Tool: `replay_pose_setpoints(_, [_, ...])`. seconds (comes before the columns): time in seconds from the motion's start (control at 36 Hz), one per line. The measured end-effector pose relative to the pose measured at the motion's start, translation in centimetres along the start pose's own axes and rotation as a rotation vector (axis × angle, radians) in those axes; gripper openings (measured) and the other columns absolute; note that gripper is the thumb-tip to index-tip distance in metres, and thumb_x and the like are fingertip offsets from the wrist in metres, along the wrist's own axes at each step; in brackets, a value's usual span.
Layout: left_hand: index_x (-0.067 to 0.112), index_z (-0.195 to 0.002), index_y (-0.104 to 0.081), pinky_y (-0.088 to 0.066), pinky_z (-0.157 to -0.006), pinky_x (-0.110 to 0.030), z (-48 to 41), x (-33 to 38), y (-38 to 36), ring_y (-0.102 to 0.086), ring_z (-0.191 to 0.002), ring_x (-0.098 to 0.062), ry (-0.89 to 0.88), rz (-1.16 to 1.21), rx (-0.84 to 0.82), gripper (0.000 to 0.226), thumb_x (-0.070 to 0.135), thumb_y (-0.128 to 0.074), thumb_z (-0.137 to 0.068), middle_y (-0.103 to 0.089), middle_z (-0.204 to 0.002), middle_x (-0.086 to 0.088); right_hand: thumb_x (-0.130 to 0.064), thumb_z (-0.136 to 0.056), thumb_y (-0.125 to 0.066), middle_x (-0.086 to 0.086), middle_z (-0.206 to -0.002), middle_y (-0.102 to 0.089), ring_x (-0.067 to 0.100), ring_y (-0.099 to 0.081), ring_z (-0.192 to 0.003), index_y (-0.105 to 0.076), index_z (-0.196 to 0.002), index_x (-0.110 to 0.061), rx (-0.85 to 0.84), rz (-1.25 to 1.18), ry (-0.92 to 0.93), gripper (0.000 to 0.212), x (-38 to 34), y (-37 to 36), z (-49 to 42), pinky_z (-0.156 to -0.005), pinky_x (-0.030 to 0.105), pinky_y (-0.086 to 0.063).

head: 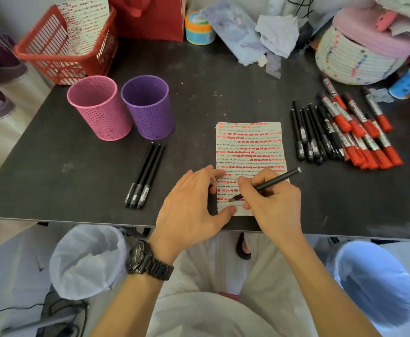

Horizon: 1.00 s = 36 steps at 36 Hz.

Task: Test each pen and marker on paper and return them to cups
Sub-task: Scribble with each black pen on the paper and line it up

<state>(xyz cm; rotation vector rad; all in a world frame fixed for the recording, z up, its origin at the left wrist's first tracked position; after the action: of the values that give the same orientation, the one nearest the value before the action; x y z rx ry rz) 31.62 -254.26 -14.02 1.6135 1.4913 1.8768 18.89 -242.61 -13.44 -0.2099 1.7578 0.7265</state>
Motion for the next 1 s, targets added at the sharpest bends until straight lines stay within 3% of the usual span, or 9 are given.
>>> replay_pose_setpoints(0.08, [0.026,-0.127,-0.049,-0.016,-0.119,-0.021,-0.01,-0.05,-0.08,-0.036,-0.143,0.000,-0.003,-0.005,0.000,0.061,0.060,-0.060,-0.078,-0.051,-0.115,0.024,-0.021,-0.088,-0.077,-0.015,-0.059,-0.067,-0.002,-0.067,-0.057,-0.061,-0.067,-0.028,-0.004,0.024,0.011,0.027,-0.10,-0.08,0.07,-0.058,0.006,-0.046])
replay_pose_setpoints(0.19, [0.031,-0.099,-0.037,-0.019,-0.118,-0.022,-0.01,-0.03,-0.14,-0.034,-0.142,0.002,-0.002,0.007,0.005,0.043,0.060,-0.062,-0.078,-0.054,-0.138,0.021,-0.024,-0.089,-0.077,-0.014,-0.059,-0.067,0.001,-0.068,-0.057,-0.061,-0.067,-0.028,-0.006,0.039,0.005,0.027,-0.05,-0.05,0.08,-0.058,0.008,-0.047])
replay_pose_setpoints(0.33, [0.030,-0.111,-0.044,-0.015,-0.116,-0.016,0.07,-0.13,-0.12,-0.032,-0.143,0.005,-0.003,0.001,0.026,0.049,0.060,-0.062,-0.077,-0.057,-0.130,0.021,-0.020,-0.089,-0.076,-0.011,-0.058,-0.067,0.001,-0.067,-0.058,-0.061,-0.068,-0.020,-0.008,0.040,-0.005,0.026,0.06,-0.04,0.00,-0.057,0.008,-0.046])
replay_pose_setpoints(0.44, [0.032,-0.116,-0.044,-0.027,-0.117,-0.026,0.13,0.04,0.01,-0.033,-0.141,0.006,-0.014,-0.006,0.048,0.051,0.059,-0.063,-0.077,-0.057,-0.129,0.023,-0.021,-0.089,-0.076,-0.014,-0.059,-0.067,-0.001,-0.068,-0.059,-0.062,-0.069,-0.021,-0.007,0.037,-0.003,0.024,0.01,-0.08,-0.04,-0.058,0.007,-0.047])
replay_pose_setpoints(0.56, [0.040,-0.103,-0.031,-0.034,-0.114,-0.030,0.10,0.28,0.24,-0.034,-0.140,0.005,-0.016,-0.014,0.050,0.046,0.059,-0.064,-0.077,-0.056,-0.134,0.021,-0.020,-0.089,-0.076,-0.013,-0.058,-0.067,0.001,-0.068,-0.058,-0.061,-0.068,-0.022,-0.005,0.037,-0.002,0.025,0.05,-0.03,-0.06,-0.057,0.008,-0.047])
replay_pose_setpoints(0.75, [0.049,-0.102,-0.016,-0.020,-0.117,-0.022,0.08,0.36,0.23,-0.034,-0.141,0.004,-0.024,-0.025,0.041,0.056,0.058,-0.065,-0.078,-0.058,-0.132,0.019,-0.019,-0.090,-0.075,-0.010,-0.057,-0.066,0.002,-0.067,-0.059,-0.061,-0.069,-0.020,-0.006,0.037,-0.006,0.025,0.09,0.04,-0.05,-0.060,0.009,-0.049])
replay_pose_setpoints(1.0, [0.049,-0.101,-0.016,-0.032,-0.114,-0.029,0.10,0.61,0.47,-0.037,-0.139,0.002,-0.026,-0.016,0.055,0.057,0.056,-0.068,-0.078,-0.060,-0.130,0.018,-0.020,-0.090,-0.074,-0.007,-0.054,-0.065,0.005,-0.066,-0.056,-0.060,-0.068,-0.020,0.012,0.040,-0.022,0.026,0.25,0.10,-0.05,-0.059,0.013,-0.049])
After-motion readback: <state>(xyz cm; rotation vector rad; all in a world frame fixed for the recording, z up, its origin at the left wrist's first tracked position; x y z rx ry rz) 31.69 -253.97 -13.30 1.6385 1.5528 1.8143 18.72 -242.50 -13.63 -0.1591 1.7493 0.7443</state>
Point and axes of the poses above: each hand's wrist, its own z-axis away from the middle knuckle, its own y-axis out of the back of the hand, x = y × z, the point moved 6 cm from there along -z, towards the middle knuckle
